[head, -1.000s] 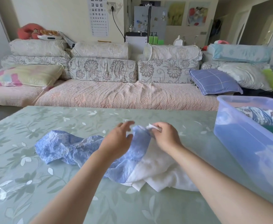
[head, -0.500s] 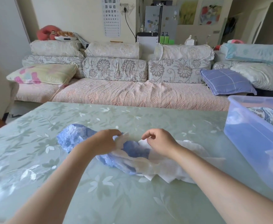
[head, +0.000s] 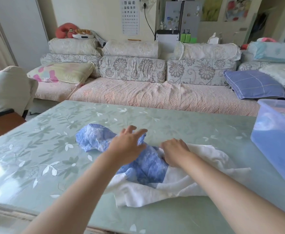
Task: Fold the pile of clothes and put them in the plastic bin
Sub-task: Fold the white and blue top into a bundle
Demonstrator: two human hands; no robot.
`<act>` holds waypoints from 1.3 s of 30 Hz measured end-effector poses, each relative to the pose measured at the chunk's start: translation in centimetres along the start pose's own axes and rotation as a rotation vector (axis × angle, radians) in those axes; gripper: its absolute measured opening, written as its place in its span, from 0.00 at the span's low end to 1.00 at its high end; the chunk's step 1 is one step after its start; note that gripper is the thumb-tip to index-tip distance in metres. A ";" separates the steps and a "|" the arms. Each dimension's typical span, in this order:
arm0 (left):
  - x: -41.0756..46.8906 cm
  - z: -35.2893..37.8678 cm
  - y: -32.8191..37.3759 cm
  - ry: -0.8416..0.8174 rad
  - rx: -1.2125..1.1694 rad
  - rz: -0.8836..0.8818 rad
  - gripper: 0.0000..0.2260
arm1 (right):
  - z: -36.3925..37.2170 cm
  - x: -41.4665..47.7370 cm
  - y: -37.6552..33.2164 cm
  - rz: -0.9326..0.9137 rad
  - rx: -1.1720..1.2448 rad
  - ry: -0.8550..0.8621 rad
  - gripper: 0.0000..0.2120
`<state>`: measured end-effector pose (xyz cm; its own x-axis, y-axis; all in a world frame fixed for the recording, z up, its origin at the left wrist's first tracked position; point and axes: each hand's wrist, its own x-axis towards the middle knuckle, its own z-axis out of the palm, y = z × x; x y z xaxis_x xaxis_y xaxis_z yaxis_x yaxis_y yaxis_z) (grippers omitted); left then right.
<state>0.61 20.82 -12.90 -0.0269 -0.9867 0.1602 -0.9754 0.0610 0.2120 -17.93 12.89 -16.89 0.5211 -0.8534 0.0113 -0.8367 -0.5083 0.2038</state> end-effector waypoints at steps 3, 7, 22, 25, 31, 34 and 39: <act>0.8 3.2 1.2 -0.217 0.169 -0.123 0.30 | -0.6 -0.4 0.4 0.026 0.041 0.056 0.05; 2.4 4.3 1.1 -0.109 0.002 -0.126 0.26 | -2.0 -1.7 2.5 0.266 0.053 0.123 0.09; 1.2 0.1 0.9 -0.700 0.317 -0.204 0.07 | -0.8 -1.4 4.9 0.119 0.377 -0.098 0.31; 1.5 0.1 0.8 -0.390 0.197 -0.258 0.13 | -0.9 -0.9 3.9 0.157 0.294 -0.087 0.23; 2.2 3.0 0.8 -0.089 0.076 0.001 0.30 | -2.2 -1.4 1.3 -0.002 0.404 -0.018 0.06; 2.5 4.5 -0.8 -0.275 0.092 -0.040 0.25 | -2.5 -1.8 0.8 -0.026 0.645 -0.249 0.17; 3.0 2.8 -1.1 -0.312 0.267 -0.157 0.15 | -1.6 -0.1 4.0 0.029 0.613 -0.087 0.21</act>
<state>1.04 17.33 -15.35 0.1017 -0.9816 -0.1617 -0.9941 -0.0943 -0.0528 -21.05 11.16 -14.56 0.5023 -0.8613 -0.0766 -0.8084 -0.4364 -0.3950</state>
